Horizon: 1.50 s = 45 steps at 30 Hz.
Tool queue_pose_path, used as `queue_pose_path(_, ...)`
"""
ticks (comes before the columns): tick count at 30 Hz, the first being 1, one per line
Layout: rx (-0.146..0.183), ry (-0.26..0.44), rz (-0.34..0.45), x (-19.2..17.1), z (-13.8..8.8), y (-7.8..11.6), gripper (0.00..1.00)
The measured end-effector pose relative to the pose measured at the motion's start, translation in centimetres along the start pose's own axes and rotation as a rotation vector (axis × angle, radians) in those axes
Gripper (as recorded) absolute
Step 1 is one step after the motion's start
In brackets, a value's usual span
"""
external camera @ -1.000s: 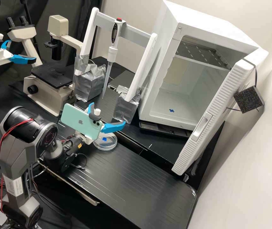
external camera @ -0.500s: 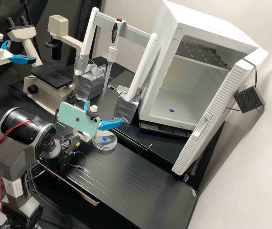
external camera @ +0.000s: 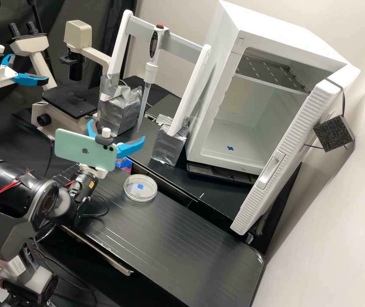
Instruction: Close the bottle
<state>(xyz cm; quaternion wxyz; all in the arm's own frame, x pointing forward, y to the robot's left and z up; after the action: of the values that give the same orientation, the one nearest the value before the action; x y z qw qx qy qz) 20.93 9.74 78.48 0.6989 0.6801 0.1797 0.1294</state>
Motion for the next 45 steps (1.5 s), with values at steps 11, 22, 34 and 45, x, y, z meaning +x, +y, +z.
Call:
queue_pose_path(11, 0.01, -0.001, -0.11, 1.7, 0.6, -2.7, 1.0)
queue_pose_path(22, 0.014, -0.029, -0.144, 2.8, 1.4, -3.7, 1.0)
queue_pose_path(34, 0.047, -0.022, -0.178, 3.3, 1.4, -4.6, 1.0)
queue_pose_path(45, 0.05, 0.022, -0.217, 3.2, 0.3, -5.2, 1.0)
